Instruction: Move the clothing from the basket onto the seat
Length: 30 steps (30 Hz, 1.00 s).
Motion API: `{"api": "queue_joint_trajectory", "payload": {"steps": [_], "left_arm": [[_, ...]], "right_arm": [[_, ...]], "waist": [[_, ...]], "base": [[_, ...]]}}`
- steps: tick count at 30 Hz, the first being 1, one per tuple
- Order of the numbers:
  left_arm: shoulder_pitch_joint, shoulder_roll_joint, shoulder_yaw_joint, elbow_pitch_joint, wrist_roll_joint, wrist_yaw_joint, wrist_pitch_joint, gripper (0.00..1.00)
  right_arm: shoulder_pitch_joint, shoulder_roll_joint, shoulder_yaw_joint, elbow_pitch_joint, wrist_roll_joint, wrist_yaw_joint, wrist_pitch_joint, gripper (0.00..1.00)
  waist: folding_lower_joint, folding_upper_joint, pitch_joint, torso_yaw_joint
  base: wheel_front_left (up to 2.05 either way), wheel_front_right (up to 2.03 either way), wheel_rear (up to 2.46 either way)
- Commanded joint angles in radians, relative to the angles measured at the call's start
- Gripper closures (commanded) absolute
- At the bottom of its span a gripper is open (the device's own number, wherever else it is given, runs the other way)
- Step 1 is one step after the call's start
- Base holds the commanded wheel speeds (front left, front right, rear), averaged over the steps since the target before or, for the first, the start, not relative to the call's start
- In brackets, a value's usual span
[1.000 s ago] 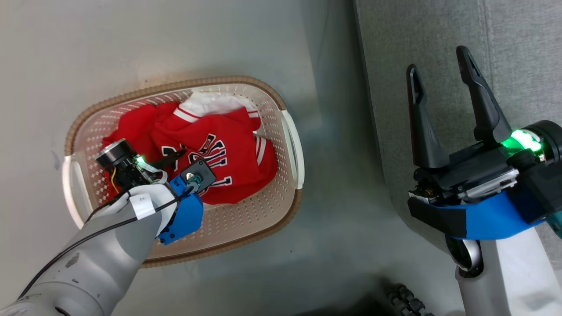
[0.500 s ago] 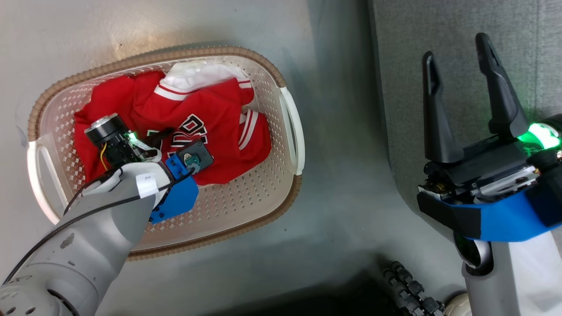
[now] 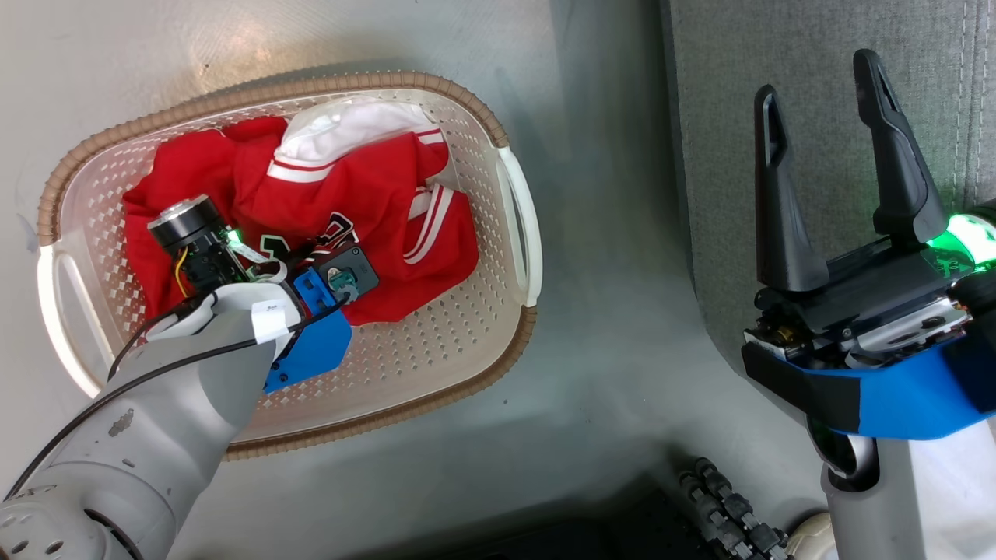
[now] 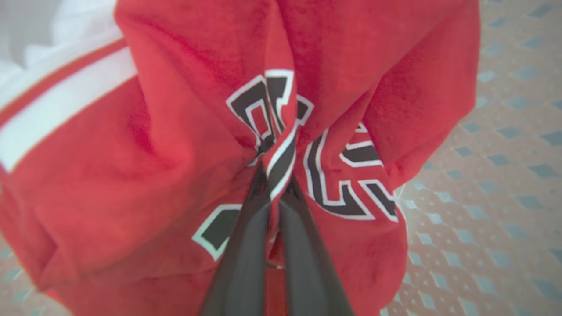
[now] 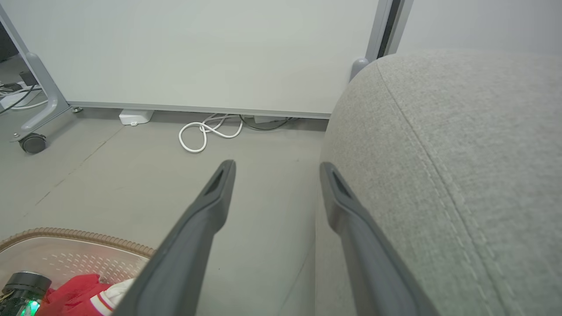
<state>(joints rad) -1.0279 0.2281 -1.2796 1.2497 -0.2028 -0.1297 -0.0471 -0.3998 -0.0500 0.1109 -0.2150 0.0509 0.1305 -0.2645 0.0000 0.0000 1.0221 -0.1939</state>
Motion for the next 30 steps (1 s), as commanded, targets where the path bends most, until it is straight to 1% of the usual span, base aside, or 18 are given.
{"api": "queue_joint_trajectory", "payload": {"steps": [1, 9, 15, 22, 30], "left_arm": [[-0.003, 0.006, -0.004, -0.002, -0.005, -0.001, -0.003, 1.00], [0.010, 0.005, -0.003, -0.013, -0.046, -0.001, -0.033, 1.00], [0.029, -0.013, -0.003, -0.035, -0.096, -0.001, -0.085, 1.00], [0.068, -0.056, -0.003, -0.054, -0.162, -0.001, -0.160, 1.00], [0.125, -0.097, -0.003, -0.086, -0.239, -0.001, -0.211, 1.00]], "right_arm": [[-0.006, -0.001, -0.002, 0.003, 0.001, 0.000, 0.000, 0.00], [-0.021, -0.001, 0.004, 0.019, 0.003, 0.000, 0.000, 0.00], [-0.021, -0.001, -0.005, 0.043, 0.001, 0.000, 0.000, 0.00], [0.004, -0.001, -0.013, 0.084, -0.013, 0.000, 0.000, 0.00], [0.052, -0.001, -0.028, 0.139, -0.036, 0.000, 0.000, 0.00]], "waist": [[0.0000, 0.0000, -0.002, 0.001], [0.0000, 0.0000, -0.046, 0.014], [0.0000, 0.0000, -0.114, 0.032], [0.0000, 0.0000, -0.232, 0.075], [0.0000, 0.0000, -0.390, 0.143]], "base": [[0.00, 0.00, 0.00], [0.00, 0.00, 0.00], [0.00, 0.00, 0.00], [0.00, 0.00, 0.00], [0.00, 0.00, 0.00]]}}
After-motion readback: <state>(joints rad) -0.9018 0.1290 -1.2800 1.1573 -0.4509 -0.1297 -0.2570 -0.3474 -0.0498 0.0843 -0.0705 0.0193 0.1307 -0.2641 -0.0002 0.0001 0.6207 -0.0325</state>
